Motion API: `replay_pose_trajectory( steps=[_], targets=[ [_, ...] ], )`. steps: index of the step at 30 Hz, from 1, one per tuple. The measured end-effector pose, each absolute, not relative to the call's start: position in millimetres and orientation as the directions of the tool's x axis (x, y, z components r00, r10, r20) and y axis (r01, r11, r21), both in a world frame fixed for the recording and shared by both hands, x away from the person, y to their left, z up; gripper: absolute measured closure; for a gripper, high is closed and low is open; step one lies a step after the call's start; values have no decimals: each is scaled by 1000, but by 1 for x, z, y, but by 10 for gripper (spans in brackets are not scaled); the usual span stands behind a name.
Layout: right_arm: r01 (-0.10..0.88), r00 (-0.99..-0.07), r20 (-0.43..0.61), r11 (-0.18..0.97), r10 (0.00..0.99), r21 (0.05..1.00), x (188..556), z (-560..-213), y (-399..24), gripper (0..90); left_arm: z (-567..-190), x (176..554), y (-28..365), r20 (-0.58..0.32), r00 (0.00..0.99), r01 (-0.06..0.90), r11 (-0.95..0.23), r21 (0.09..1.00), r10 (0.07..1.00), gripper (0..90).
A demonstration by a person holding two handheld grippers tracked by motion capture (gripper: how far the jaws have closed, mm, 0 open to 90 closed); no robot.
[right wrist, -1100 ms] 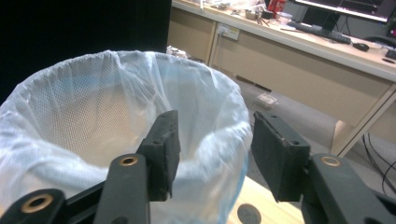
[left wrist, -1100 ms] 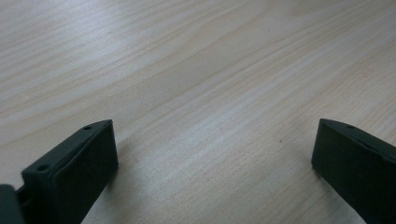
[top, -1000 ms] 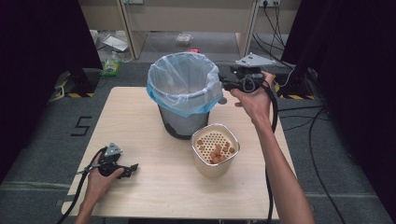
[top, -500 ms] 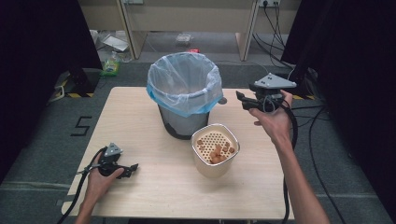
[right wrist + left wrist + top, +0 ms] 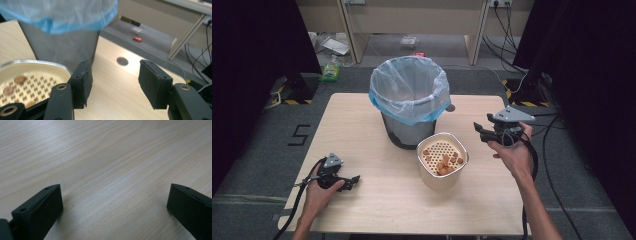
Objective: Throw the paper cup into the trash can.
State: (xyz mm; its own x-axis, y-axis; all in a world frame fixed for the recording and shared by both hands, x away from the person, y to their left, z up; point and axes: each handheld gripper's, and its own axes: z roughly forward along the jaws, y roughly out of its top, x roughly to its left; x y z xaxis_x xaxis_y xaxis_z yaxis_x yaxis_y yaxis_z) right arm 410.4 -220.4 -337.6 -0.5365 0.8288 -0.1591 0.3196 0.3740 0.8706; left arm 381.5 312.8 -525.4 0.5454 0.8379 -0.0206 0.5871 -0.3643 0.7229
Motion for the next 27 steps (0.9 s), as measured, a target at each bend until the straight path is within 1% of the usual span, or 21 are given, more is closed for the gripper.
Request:
replay_pose_trajectory(
  steps=[5, 13, 20, 27],
  targets=[
    [354, -528, -150, 378, 836, 855, 398, -365, -232, 438, -525, 382, 313, -21, 545, 587, -364, 723, 838, 0],
    [421, -520, -104, 359, 848, 833, 384, -411, -243, 433, -525, 382, 313, -21, 545, 587, -364, 723, 838, 0],
    [443, -520, -97, 364, 849, 819, 378, -429, -245, 413, -525, 382, 313, -21, 545, 587, -363, 724, 838, 0],
    [467, -525, -93, 377, 846, 800, 367, -456, -242, 395, -526, 382, 313, -21, 545, 586, -364, 724, 838, 0]
  ],
)
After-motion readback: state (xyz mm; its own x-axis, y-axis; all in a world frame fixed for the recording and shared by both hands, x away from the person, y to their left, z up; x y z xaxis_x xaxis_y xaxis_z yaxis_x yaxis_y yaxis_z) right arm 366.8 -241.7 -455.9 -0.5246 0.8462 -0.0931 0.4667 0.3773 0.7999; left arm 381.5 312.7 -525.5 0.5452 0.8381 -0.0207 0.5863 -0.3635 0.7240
